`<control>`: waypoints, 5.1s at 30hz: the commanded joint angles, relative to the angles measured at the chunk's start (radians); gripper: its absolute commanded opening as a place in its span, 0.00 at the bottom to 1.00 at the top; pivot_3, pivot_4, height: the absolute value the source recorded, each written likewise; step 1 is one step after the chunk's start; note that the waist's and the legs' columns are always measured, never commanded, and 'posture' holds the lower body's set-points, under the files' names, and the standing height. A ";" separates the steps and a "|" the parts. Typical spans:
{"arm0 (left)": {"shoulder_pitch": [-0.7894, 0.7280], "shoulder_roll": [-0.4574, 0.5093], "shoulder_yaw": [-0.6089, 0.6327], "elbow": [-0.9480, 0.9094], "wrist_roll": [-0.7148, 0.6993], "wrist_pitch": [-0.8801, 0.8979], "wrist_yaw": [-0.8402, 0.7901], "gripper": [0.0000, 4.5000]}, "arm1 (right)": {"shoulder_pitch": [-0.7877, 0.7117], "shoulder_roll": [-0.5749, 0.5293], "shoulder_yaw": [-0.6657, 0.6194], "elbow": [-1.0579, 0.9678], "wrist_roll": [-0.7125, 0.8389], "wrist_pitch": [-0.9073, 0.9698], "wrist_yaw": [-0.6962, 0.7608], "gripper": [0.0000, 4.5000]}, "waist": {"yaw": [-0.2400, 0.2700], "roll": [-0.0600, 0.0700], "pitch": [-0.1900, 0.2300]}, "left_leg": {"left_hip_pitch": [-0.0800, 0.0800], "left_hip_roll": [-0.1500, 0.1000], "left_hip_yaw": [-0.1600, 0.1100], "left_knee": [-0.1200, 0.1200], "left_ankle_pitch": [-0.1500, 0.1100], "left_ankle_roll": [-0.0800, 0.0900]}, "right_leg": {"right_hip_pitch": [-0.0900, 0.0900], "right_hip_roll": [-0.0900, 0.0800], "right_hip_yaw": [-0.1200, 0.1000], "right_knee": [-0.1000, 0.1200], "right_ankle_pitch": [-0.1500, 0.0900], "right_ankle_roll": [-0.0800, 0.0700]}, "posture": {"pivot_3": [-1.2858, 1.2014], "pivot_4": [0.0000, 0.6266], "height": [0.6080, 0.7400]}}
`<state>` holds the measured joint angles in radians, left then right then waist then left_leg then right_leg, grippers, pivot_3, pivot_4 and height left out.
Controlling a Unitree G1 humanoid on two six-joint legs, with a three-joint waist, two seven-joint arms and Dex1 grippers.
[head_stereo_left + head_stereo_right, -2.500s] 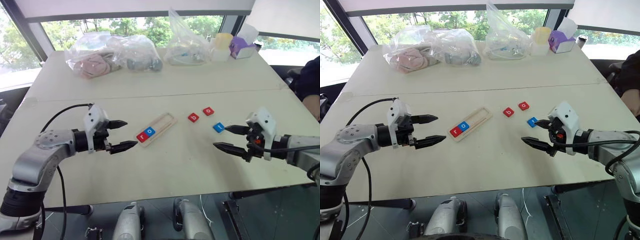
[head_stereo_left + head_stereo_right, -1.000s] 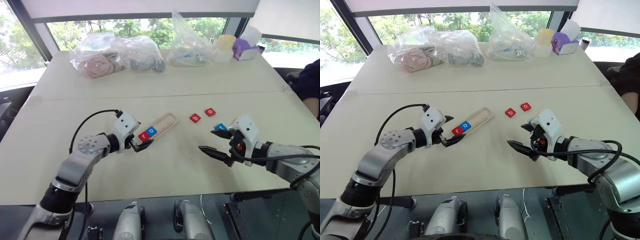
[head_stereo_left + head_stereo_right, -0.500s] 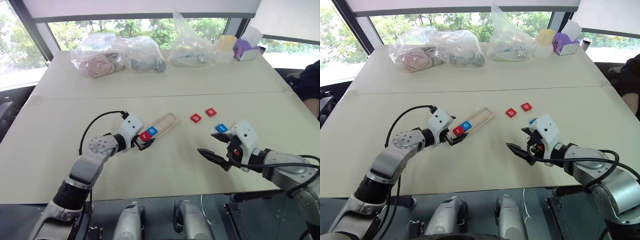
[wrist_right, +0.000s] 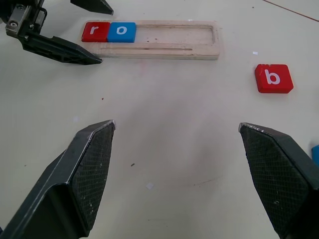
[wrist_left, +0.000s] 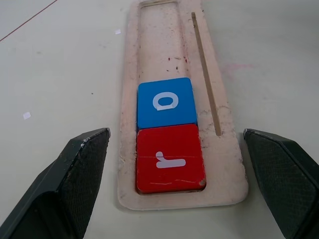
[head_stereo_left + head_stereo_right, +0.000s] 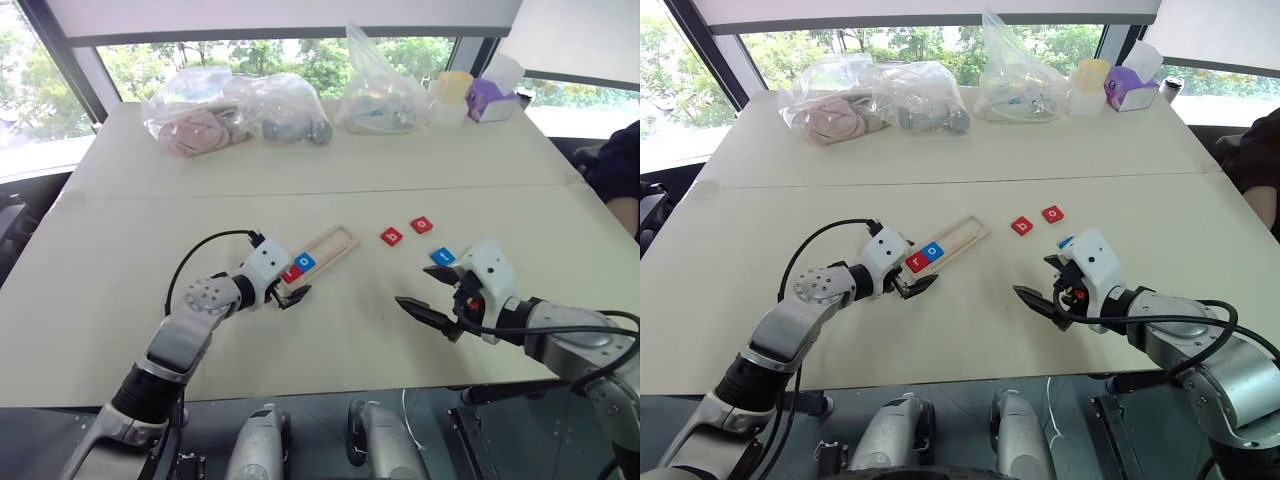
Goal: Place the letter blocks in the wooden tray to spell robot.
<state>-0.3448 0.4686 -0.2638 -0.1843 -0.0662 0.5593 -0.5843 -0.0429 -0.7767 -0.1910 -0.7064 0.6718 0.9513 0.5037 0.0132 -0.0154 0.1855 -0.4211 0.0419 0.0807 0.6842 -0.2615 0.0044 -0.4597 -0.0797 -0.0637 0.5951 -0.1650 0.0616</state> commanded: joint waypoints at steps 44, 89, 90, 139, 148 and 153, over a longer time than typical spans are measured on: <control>0.116 0.210 -0.048 -0.014 -0.050 -0.393 -0.476 0.55 | -0.045 -0.010 0.018 -0.025 -0.052 -0.016 0.015 0.91 | 0.000 0.002 -0.006 | -0.003 0.003 0.001 -0.002 0.000 0.000 | -0.003 -0.002 0.000 -0.003 -0.001 0.000 | 0.52 0.24 1.00; 0.123 0.297 0.236 -0.132 -0.317 -0.236 -0.509 0.98 | -0.342 0.196 0.215 0.426 -0.262 -0.163 -0.042 0.91 | -0.004 0.003 -0.005 | -0.004 0.003 0.003 -0.002 0.000 0.000 | -0.006 0.000 0.000 -0.001 0.000 0.000 | 0.52 0.24 1.00; 0.118 0.303 0.248 -0.136 -0.328 -0.223 -0.508 0.98 | -0.365 0.209 0.228 0.469 -0.286 -0.174 -0.052 0.91 | -0.005 0.003 -0.005 | -0.004 0.003 0.003 -0.002 0.000 0.000 | -0.006 0.000 0.000 -0.001 0.000 0.000 | 0.52 0.24 1.00; 0.078 0.310 0.283 -0.167 -0.448 -0.098 -0.443 1.00 | -0.020 0.479 0.024 -0.168 -0.466 0.365 -0.339 0.26 | -0.026 0.004 -0.004 | -0.002 0.005 0.003 -0.002 -0.001 -0.001 | -0.005 0.000 0.000 0.000 0.000 0.000 | 0.52 0.24 1.00; 0.071 0.310 0.285 -0.157 -0.433 -0.108 -0.453 1.00 | 0.004 0.547 0.069 -0.145 -0.470 0.363 -0.382 0.26 | -0.026 0.004 -0.004 | -0.005 0.005 0.003 -0.003 0.000 -0.001 | -0.007 0.000 0.000 0.000 0.000 0.000 | 0.52 0.24 1.00; 0.081 0.312 0.294 -0.168 -0.430 -0.105 -0.442 1.00 | 0.009 0.548 0.076 -0.147 -0.460 0.376 -0.378 0.26 | -0.026 0.004 -0.004 | -0.005 0.005 0.003 -0.003 0.000 -0.001 | -0.007 0.000 0.000 0.000 0.000 0.000 | 0.52 0.24 1.00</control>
<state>-0.2671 0.7761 0.0110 -0.3235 -0.4959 0.4691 -1.0301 -0.0352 -0.2347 -0.1159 -0.8296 0.2023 1.3269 0.1236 -0.0132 -0.0109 0.1813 -0.4256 0.0469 0.0838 0.6815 -0.2618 0.0036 -0.4670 -0.0801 -0.0638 0.5949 -0.1653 0.0615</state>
